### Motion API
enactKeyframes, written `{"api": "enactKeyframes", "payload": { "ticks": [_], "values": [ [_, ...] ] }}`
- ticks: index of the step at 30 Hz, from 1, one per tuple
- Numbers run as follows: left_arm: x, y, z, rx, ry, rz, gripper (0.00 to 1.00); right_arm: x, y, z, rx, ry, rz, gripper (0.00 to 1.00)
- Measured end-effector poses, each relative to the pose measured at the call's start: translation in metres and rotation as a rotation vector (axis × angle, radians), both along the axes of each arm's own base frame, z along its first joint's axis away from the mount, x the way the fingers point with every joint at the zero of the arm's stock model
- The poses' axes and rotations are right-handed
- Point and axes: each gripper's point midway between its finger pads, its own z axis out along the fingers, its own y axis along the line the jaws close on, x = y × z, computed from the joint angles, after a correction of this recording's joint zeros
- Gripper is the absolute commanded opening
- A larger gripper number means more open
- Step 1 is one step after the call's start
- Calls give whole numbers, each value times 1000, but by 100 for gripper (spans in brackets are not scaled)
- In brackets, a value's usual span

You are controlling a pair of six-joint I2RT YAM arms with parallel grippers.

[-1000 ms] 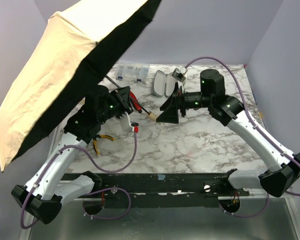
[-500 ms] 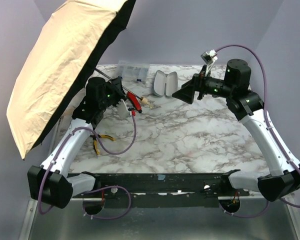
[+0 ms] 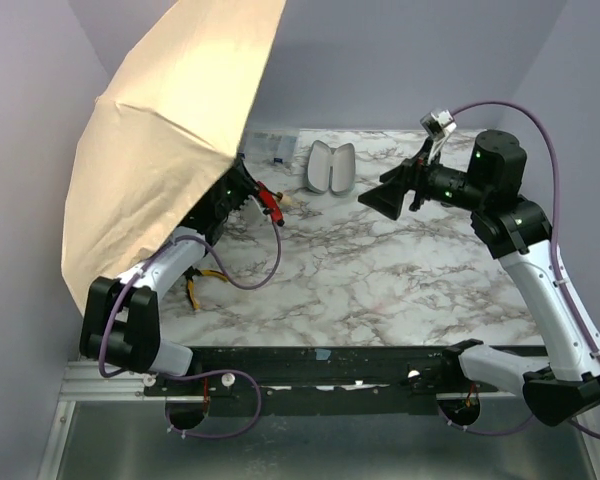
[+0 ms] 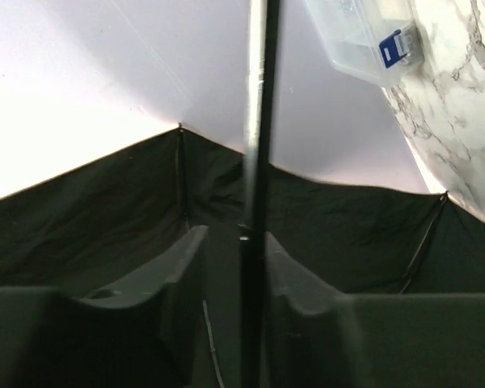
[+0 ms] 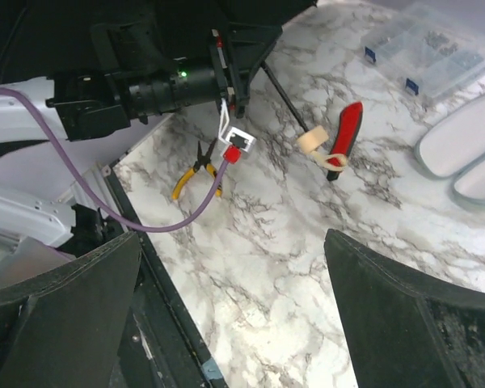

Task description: Open the umbrella

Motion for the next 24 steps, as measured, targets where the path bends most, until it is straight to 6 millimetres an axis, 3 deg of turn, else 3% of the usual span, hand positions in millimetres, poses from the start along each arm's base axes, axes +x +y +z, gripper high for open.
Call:
{"api": "enactKeyframes", "payload": {
  "ticks": [5,9,17,21,24],
  "values": [
    [-3,2,-17,13,-13,30,67,1,-4,-20,-44,37,-18,99],
    [-10,-18,-40,36,5,10,78,2,-8,-32,-79,52,-30,99],
    [-51,-114,-88,65,94,-177,91,5,-18,-48,-148,62,-69,100],
    [-85,-181,-121,32,179,-270,99,9,-25,-53,-180,61,-115,100],
    [-104,-221,-139,6,230,-301,99,14,-31,-55,-200,55,-158,100]
  ]
}}
